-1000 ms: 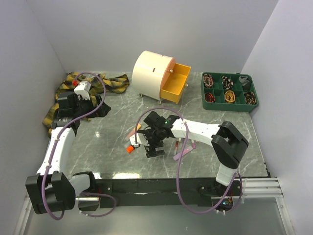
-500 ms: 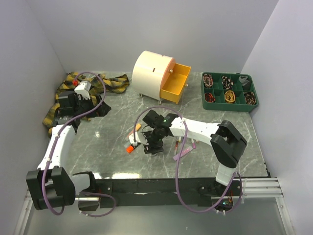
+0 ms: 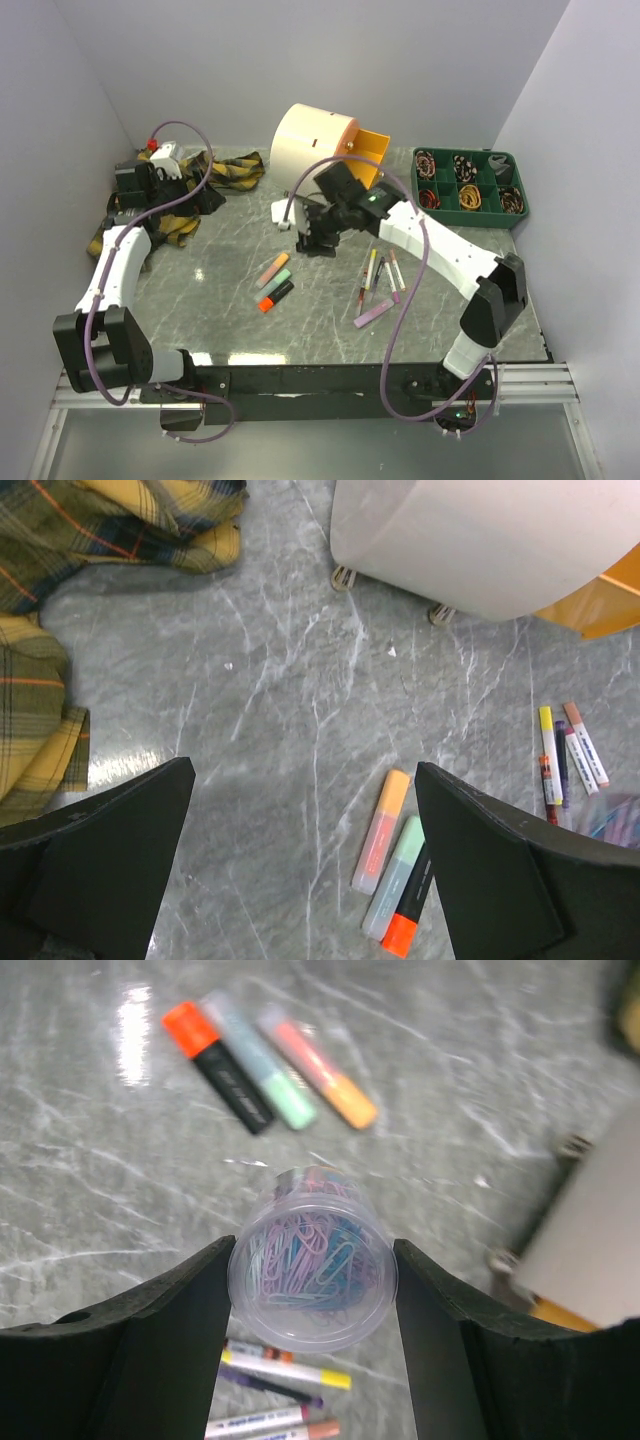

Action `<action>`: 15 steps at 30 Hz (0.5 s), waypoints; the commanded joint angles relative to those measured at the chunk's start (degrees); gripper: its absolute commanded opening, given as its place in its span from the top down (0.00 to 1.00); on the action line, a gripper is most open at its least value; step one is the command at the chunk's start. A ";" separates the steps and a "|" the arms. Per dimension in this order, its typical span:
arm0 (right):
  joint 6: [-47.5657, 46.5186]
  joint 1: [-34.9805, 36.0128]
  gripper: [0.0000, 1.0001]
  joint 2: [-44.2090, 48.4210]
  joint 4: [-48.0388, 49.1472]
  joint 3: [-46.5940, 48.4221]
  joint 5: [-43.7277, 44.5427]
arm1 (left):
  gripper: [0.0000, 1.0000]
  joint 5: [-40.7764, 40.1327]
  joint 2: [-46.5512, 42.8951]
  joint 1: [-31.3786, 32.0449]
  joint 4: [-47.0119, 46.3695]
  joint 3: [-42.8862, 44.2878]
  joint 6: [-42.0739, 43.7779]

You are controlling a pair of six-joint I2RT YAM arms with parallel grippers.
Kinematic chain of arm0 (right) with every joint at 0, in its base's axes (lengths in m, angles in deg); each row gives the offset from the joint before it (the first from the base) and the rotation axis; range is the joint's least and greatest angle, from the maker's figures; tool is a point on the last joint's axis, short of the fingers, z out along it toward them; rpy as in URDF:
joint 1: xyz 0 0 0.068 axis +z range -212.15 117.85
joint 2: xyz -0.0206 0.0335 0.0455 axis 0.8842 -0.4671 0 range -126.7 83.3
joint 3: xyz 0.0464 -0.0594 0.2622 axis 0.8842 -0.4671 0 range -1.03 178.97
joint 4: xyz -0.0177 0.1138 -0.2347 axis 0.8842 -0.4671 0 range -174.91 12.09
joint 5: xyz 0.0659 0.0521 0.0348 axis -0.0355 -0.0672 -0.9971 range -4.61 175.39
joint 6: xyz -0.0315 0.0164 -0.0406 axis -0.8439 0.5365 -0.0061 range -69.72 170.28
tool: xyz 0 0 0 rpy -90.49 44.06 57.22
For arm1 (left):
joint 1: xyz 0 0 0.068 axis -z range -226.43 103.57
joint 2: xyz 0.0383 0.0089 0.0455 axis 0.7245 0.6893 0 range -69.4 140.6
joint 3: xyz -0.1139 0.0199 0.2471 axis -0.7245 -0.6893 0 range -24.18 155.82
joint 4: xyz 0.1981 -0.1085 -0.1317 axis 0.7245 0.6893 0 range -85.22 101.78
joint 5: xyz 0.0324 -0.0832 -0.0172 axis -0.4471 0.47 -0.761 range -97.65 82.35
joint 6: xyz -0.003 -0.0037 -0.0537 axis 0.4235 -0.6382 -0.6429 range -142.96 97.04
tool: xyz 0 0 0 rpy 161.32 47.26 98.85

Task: Sort the stationery into containers
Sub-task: Pick up the stationery from the center of the board, then place the stationery in the drawer.

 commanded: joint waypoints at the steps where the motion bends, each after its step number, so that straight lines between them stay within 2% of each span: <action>1: 3.80 -5.45 0.69 3.19 -1.62 5.07 1.85 | 0.01 2.69 1.99 -1.04 -1.08 4.83 -0.38; 10: 6.61 -16.96 0.70 -3.12 -3.82 17.99 4.74 | 0.01 2.69 5.42 -1.22 -2.75 6.77 -1.00; 15: 11.27 -21.98 0.71 -7.52 -3.02 24.76 4.49 | 0.01 2.51 6.30 -1.22 -3.63 6.77 -1.44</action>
